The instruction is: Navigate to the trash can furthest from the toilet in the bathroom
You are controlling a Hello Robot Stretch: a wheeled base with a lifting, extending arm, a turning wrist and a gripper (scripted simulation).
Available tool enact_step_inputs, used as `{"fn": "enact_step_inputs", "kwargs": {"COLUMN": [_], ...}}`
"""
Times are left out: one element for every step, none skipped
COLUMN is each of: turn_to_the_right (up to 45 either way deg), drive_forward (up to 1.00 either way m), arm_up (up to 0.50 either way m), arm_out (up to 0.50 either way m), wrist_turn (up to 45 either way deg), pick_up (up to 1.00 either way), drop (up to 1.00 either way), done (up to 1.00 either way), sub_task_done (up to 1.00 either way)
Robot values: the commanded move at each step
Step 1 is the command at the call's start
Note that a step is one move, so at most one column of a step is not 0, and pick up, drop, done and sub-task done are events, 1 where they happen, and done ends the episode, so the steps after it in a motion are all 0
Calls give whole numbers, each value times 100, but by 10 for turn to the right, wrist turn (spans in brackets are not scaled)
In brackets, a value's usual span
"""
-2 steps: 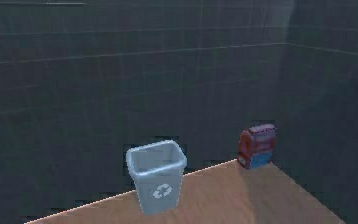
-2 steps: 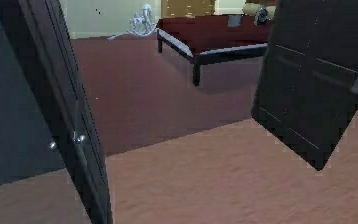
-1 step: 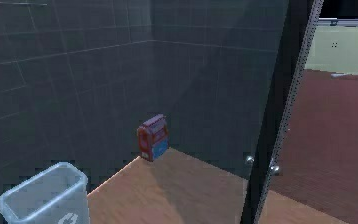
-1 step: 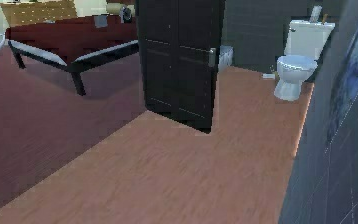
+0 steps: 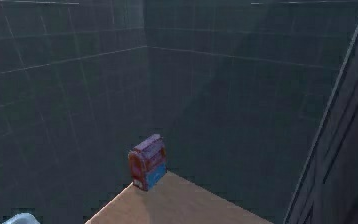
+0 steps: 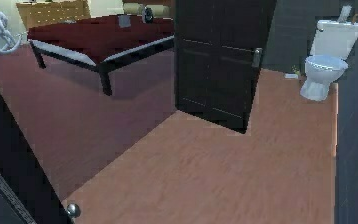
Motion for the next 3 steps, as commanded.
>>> {"fn": "enact_step_inputs", "kwargs": {"turn_to_the_right": [-450, -120, 0], "drive_forward": [0, 0, 0], "arm_up": [0, 0, 0], "arm_out": [0, 0, 0], "wrist_turn": [0, 0, 0], "pick_up": [0, 0, 0], "drop": [0, 0, 0], "done": [0, 0, 100], "sub_task_done": [0, 0, 0]}}
